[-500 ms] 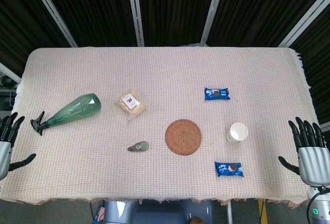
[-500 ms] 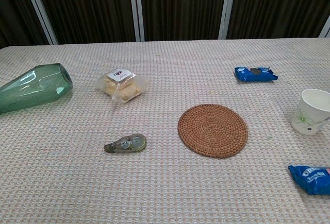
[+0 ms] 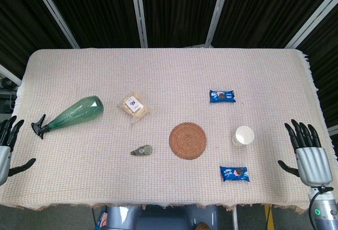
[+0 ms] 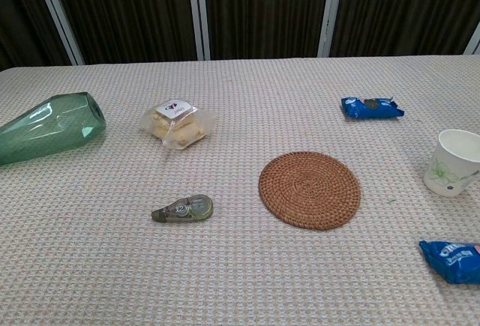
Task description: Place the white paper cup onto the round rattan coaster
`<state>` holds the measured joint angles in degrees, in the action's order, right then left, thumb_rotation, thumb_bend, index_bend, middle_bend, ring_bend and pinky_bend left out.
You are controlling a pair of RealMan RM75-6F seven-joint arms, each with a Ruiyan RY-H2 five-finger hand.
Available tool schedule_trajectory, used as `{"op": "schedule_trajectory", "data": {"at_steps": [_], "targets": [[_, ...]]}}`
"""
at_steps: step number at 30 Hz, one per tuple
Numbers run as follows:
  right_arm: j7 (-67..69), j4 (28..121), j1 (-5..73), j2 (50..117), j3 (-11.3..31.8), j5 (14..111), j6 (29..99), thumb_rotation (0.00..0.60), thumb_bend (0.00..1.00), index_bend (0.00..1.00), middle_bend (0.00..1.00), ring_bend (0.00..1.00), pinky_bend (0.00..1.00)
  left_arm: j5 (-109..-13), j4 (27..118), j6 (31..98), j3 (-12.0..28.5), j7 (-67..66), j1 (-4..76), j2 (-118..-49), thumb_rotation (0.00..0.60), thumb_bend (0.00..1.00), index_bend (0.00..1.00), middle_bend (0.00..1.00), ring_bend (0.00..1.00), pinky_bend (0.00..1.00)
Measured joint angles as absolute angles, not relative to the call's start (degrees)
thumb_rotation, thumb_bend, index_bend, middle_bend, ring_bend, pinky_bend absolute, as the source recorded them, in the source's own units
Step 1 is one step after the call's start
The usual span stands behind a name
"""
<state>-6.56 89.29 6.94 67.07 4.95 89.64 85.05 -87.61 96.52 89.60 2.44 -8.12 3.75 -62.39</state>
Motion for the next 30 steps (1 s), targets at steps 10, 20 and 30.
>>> {"op": "schedule_trajectory", "data": {"at_steps": [10, 20, 30], "targets": [[-6.7, 92.7, 17.9, 64.9, 6.1, 85.2, 63.5, 0.6, 0.0, 0.0, 0.05, 0.06, 0.0, -85.2, 96.4, 88.9, 3.5, -10.5, 4.0, -63.3, 0.6, 0.0, 0.0, 0.0, 0.0, 0.0], [-10.3, 91.1, 25.6, 68.4, 7.2, 76.3, 52.7, 0.6, 0.08, 0.02, 0.15, 0.18, 0.21, -83.0, 96.1, 88.0, 4.3, -11.8, 4.2, -63.8, 0.6, 0.0, 0.0, 0.0, 0.0, 0.0], [-10.5, 87.5, 27.3, 70.9, 7.3, 73.6, 51.5, 0.6, 0.14, 0.17, 0.33, 0.32, 0.32, -83.4, 96.1, 88.3, 4.2, -11.5, 4.1, -63.7, 0.6, 0.0, 0.0, 0.0, 0.0, 0.0]]}}
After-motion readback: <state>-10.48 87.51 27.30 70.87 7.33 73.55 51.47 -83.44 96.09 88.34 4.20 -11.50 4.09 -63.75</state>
